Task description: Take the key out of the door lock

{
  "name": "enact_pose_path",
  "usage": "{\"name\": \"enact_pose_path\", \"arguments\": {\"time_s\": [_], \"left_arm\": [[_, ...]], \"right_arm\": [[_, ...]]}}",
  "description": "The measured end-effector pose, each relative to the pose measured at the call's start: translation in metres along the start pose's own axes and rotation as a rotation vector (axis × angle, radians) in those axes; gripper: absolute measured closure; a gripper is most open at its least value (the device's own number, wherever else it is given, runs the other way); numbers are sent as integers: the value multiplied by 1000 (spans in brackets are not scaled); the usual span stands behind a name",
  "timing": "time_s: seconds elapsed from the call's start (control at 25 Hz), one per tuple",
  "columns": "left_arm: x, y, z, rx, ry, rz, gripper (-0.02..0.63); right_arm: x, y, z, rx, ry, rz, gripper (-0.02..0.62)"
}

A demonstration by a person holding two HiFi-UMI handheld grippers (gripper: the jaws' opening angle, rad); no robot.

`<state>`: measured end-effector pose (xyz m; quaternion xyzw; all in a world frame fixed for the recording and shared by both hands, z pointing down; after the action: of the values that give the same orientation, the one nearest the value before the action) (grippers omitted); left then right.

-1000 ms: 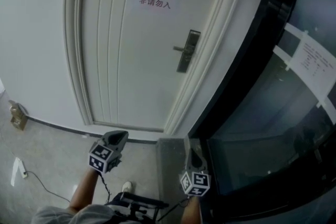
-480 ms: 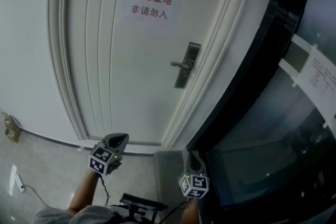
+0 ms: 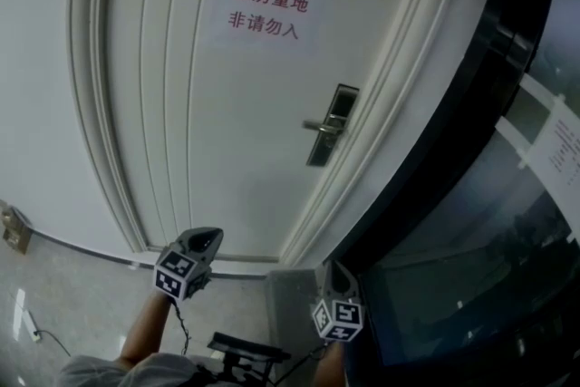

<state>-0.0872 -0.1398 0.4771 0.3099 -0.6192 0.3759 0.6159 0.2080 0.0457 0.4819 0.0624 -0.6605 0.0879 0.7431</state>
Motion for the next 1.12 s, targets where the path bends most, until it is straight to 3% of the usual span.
{"name": "enact_pose_path", "arguments": {"time_s": [0.6, 1.12], "left_arm": [[5, -45, 36, 20, 32, 3, 614], [-9, -118, 62, 9, 39, 11, 614]], "right_arm": [[-2, -47, 1, 5, 28, 28, 590], [-9, -125, -34, -27, 41, 36, 589]]}}
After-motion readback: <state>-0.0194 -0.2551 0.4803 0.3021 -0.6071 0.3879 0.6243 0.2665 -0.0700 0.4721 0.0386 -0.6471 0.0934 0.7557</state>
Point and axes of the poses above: the fingertips, and each gripper's own axes: y backward along the fingers, z to its left, x out of its underside, the point moved 10 cm from there along y, backward along the fingers, and after that the axes turned 4 degrees about y, right-handed, at the moved point
